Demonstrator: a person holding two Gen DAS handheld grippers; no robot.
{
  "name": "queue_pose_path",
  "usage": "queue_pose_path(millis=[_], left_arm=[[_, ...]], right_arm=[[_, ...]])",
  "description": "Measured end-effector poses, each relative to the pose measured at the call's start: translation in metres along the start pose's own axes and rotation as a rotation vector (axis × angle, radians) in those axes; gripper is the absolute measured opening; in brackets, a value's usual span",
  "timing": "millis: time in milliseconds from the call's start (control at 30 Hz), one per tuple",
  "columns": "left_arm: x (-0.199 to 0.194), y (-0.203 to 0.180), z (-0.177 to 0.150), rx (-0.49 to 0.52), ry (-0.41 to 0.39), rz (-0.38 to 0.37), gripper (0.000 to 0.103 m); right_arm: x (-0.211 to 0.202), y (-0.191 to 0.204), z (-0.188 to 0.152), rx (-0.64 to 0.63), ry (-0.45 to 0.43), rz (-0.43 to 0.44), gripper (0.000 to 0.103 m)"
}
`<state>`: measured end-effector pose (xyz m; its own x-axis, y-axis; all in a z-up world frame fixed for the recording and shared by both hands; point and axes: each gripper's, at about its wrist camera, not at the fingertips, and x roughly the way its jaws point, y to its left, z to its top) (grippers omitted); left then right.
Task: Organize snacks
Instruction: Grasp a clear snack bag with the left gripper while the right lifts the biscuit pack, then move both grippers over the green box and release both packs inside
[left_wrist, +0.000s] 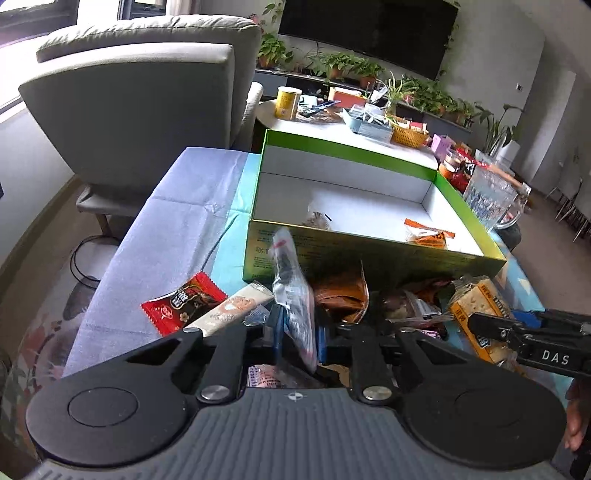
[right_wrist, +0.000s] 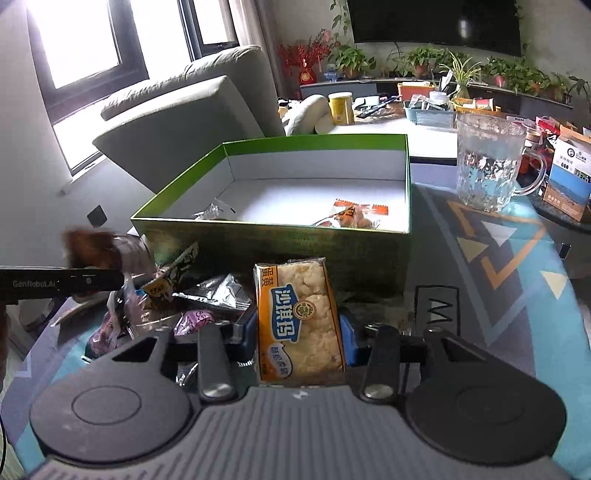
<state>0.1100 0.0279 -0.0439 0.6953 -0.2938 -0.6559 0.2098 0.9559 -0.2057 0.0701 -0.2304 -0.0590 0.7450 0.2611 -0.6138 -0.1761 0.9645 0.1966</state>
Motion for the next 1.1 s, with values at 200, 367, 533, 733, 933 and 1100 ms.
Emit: queue_pose_path(millis=[200,367,533,733,933,1100], left_arm=[[-0.014,0.007,-0.002,-0.033,-0.054,0.002,0.006],[-0.027,0.012,0.004,-0.068,-0.115,-0.022,0.005],[-0.038,0.0,0.016,-0.007,-0.161,-0.046,0.005],[-0.04,-0.021,0.04,0.062,-0.224,-0.074,0.005],[-0.026,-0.04,0.067,0.118,-0.266,-0.081,0.005],[-0.004,-0.048,0.076,0.135,-0.241,-0.096,0.005]], right_arm=[[-0.003,0.0,-0.002,0.001,-0.011,0.006,0.041],[-0.006,0.001,0.001,0.003,-0.025,0.004,0.041],[-0.012,0.003,0.008,-0.003,-0.053,0.004,0.041],[-0.018,0.006,0.027,-0.024,-0.115,-0.003,0.041],[-0.015,0.005,0.055,-0.036,-0.176,-0.011,0.041],[-0.001,0.004,0.071,-0.04,-0.187,-0.01,0.041]])
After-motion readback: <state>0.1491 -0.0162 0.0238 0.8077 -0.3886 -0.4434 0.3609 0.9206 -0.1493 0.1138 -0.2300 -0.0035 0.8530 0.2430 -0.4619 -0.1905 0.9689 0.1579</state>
